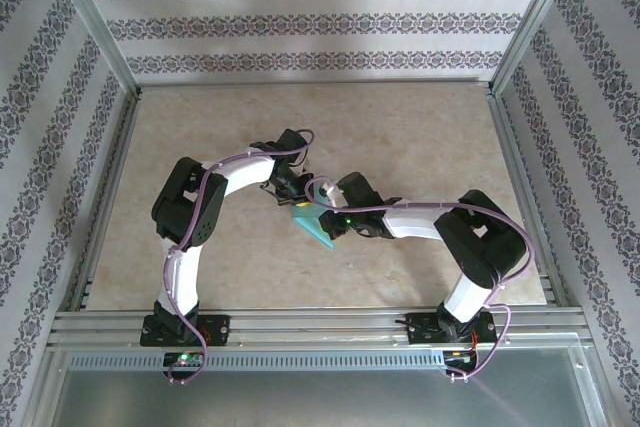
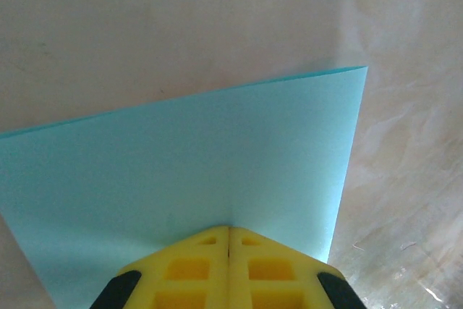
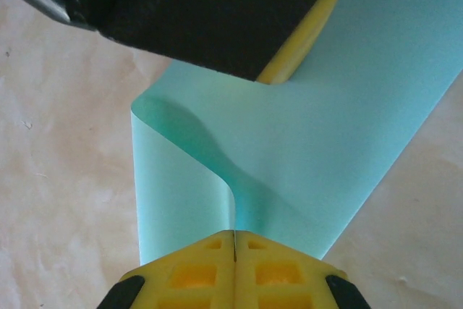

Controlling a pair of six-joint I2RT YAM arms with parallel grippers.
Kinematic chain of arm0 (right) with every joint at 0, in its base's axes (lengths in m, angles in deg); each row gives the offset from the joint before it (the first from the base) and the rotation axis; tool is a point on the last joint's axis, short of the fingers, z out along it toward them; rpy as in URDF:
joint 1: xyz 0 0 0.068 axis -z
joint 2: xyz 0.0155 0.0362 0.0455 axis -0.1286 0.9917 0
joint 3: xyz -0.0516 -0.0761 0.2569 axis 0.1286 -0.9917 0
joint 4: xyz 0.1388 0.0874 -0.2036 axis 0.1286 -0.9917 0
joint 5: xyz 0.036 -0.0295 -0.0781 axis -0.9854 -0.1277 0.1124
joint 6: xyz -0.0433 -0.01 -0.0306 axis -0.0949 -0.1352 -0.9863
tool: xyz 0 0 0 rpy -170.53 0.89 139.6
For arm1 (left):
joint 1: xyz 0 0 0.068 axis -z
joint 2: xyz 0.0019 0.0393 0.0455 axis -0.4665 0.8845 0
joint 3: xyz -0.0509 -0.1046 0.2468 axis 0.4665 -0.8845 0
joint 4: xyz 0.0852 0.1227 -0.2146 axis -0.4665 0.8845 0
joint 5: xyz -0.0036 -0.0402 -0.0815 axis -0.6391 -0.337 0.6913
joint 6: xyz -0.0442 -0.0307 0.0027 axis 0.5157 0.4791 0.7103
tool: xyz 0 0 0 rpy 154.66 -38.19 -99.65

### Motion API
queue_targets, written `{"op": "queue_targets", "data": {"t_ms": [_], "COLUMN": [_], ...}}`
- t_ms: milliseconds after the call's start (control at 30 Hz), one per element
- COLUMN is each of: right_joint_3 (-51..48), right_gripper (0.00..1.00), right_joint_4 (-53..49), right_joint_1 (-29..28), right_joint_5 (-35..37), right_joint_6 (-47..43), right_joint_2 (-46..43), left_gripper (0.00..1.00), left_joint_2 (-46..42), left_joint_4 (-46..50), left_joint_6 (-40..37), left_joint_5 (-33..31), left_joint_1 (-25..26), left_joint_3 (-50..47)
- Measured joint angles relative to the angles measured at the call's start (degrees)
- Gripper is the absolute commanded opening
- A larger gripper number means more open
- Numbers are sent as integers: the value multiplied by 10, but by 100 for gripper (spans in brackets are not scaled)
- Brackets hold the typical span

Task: Fold a paper plane with a square sheet of paper (pick it up from the middle)
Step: Third fold the triangle at the center of the table.

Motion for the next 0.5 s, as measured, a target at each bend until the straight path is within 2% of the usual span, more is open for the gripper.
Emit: {"op": "queue_targets", "data": {"t_ms": [500], "right_joint_3": [2], "right_gripper": [0], "right_joint_4": [-23], "right_joint_1": [1], "right_joint_5": [6], "right_joint_6": [13], "right_joint_2": [0], "left_gripper": [0], "left_joint_2": [0], "left_joint_4": [0], "left_joint_6": [0], "left_joint_5": [0], "left_joint_1": [0], "left_joint_3": [0]}}
